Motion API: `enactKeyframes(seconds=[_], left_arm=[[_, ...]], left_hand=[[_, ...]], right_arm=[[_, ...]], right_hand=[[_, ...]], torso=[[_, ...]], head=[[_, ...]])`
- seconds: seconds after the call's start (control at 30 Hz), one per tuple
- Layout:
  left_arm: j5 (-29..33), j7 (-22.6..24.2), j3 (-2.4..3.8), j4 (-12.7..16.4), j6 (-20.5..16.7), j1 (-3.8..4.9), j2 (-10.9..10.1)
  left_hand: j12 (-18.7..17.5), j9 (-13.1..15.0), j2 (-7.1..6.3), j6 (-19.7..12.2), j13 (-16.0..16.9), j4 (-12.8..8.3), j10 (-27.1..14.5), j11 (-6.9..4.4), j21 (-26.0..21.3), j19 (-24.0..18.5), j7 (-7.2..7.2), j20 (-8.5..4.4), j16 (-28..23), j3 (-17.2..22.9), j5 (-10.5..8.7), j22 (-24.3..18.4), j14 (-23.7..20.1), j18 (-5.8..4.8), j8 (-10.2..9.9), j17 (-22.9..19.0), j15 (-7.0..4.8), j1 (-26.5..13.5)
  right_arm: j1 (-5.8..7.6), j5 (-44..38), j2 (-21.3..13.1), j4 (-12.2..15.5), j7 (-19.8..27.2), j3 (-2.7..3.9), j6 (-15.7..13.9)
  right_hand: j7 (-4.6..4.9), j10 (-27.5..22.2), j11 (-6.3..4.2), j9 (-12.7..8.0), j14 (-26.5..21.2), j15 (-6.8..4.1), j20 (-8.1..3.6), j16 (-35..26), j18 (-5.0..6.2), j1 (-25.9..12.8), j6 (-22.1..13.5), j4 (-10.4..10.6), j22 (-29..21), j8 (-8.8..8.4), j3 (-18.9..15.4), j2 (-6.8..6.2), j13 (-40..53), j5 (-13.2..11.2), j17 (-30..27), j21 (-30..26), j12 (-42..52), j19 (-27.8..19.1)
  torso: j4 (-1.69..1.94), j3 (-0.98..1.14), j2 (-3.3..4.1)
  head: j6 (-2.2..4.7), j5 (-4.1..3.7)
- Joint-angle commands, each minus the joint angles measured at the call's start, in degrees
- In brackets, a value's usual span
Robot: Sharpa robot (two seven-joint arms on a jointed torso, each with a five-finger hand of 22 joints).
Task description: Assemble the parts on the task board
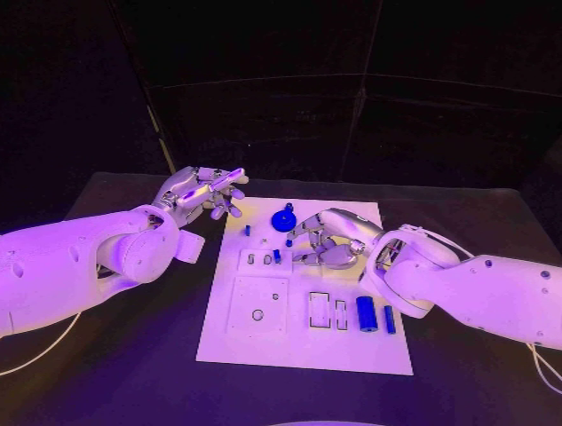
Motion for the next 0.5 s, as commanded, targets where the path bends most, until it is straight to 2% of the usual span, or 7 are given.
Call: enactKeyframes(seconds=[0.03, 0.07, 0.13, 0.23, 0.27, 0.37, 0.5], left_arm=[[-11.22, -10.85, 0.07, -0.35, 3.74, 0.74, -0.23], [-13.80, -14.08, 0.08, -0.40, 5.15, 1.19, -0.37], [-16.64, -18.20, 0.07, -0.32, 7.10, 1.72, -0.52], [-21.05, -24.47, 0.07, -0.14, 10.45, 2.58, -0.72], [-22.75, -26.57, 0.07, -0.05, 11.47, 2.91, -0.76], [-27.54, -31.64, 0.06, 0.20, 13.81, 3.75, -0.74], [-32.88, -36.04, 0.06, 0.21, 14.84, 4.55, -0.22]], left_hand=[[3.50, 0.34, 1.02, 0.43, 3.09, 0.39, 0.59, -0.56, 12.62, 4.83, -0.74, -1.58, 18.26, -0.95, -0.50, 13.84, 4.27, -1.72, -0.25, 18.67, -0.77, -0.50], [7.30, 0.83, 1.44, 0.52, 6.79, -0.03, -0.89, -0.26, 23.02, 6.35, -0.77, -1.66, 23.25, -1.57, -0.50, 26.70, 4.45, -3.23, -0.55, 25.64, -0.63, 0.14], [8.80, 1.03, 1.89, 0.33, 8.31, -0.43, -1.87, -0.48, 30.46, 8.47, -0.67, -1.68, 25.18, -1.47, -0.48, 37.11, 4.83, -4.57, -0.73, 28.73, -0.71, 0.82], [11.07, 1.42, 2.90, -0.09, 10.78, -1.31, -4.16, -0.56, 29.76, 8.30, -0.34, -1.71, 25.30, -0.95, -0.47, 34.77, 4.67, -3.92, -0.92, 28.88, -0.69, 2.25], [11.95, 1.61, 3.22, -0.32, 11.78, -1.44, -5.27, -0.34, 35.90, 10.39, -0.27, -1.49, 25.57, -0.90, -0.58, 44.29, 4.69, -5.38, -0.96, 29.34, -0.75, 2.40], [12.78, 1.88, 4.24, -1.13, 13.06, -1.94, -7.68, -0.17, 35.32, 10.45, 0.10, -1.46, 24.29, -0.40, -0.60, 42.93, 3.98, -5.04, -1.19, 27.40, -0.41, 3.20], [14.20, 2.41, 4.73, -1.16, 14.41, -2.07, -8.57, -0.12, 41.54, 12.29, 0.13, -1.29, 25.14, -0.49, -0.58, 52.99, 4.33, -6.59, -0.86, 28.91, -0.34, 3.19]], right_arm=[[1.39, 11.55, -2.29, 1.46, 3.81, 0.10, 3.32], [2.08, 14.04, -3.66, 2.14, 3.72, 0.10, 4.08], [2.89, 16.75, -5.15, 2.80, 3.65, 0.10, 4.70], [4.03, 20.48, -7.17, 3.56, 3.59, 0.10, 5.17], [4.39, 21.74, -7.83, 3.78, 3.60, 0.10, 5.23], [5.26, 25.11, -9.41, 4.01, 3.84, 0.10, 5.16], [6.23, 29.70, -10.31, 3.06, 5.35, 0.11, 6.63]], right_hand=[[-0.08, -2.29, -0.36, 0.06, -1.66, -0.37, -0.11, -5.36, 0.40, 1.06, 0.79, -0.21, -1.52, 0.45, -0.28, 0.04, -5.00, 0.36, -7.02, -2.13, -4.20, -0.85], [-0.24, -3.19, -0.47, 0.01, -2.60, -0.48, -0.18, -9.20, 0.35, 1.49, 0.95, -0.36, -2.52, 0.53, -0.35, 0.18, -8.38, 0.24, -11.19, -3.80, -7.24, -1.12], [-0.25, -3.60, -0.56, 0.01, -4.28, -0.50, -0.18, -14.31, 0.33, 1.95, 1.28, -0.51, -3.55, 0.69, -0.27, 0.25, -10.41, 0.03, -16.68, -5.62, -9.74, -1.82], [-0.27, -3.00, -0.54, -0.06, -6.35, -0.47, -0.06, -22.81, 0.30, 2.37, 1.50, -0.61, -5.20, 0.73, -0.20, 0.24, -13.40, 0.05, -24.74, -8.43, -13.43, -2.35], [-0.27, -2.35, -0.52, -0.08, -6.23, -0.41, -0.09, -24.98, 0.38, 2.35, 1.54, -0.59, -5.79, 0.71, -0.32, 0.16, -14.41, 0.00, -26.25, -9.36, -14.49, -2.06], [-0.21, -2.50, -0.49, -0.11, -7.81, -0.31, 0.08, -31.81, 0.27, 2.79, 1.57, -0.79, -6.88, 0.66, -0.23, 0.11, -16.33, 0.13, -32.06, -11.20, -16.97, -2.18], [-0.74, -1.94, -0.63, 0.11, -9.78, -0.13, 0.57, -38.36, 0.17, 2.82, 3.81, -0.39, -8.93, 1.31, 0.39, 0.31, -21.56, -0.19, -34.33, -15.01, -24.15, -4.19]], torso=[[-0.06, 0.10, -0.49], [-0.02, 0.12, -0.66], [0.02, 0.15, -0.82], [0.02, 0.24, -1.07], [-0.01, 0.30, -1.17], [-0.04, 0.45, -1.43], [-0.03, 0.65, -1.65]], head=[[0.05, -0.03], [0.01, -0.02], [-0.06, -0.01], [-0.19, 0.10], [-0.24, 0.15], [-0.40, 0.24], [-0.52, 0.31]])
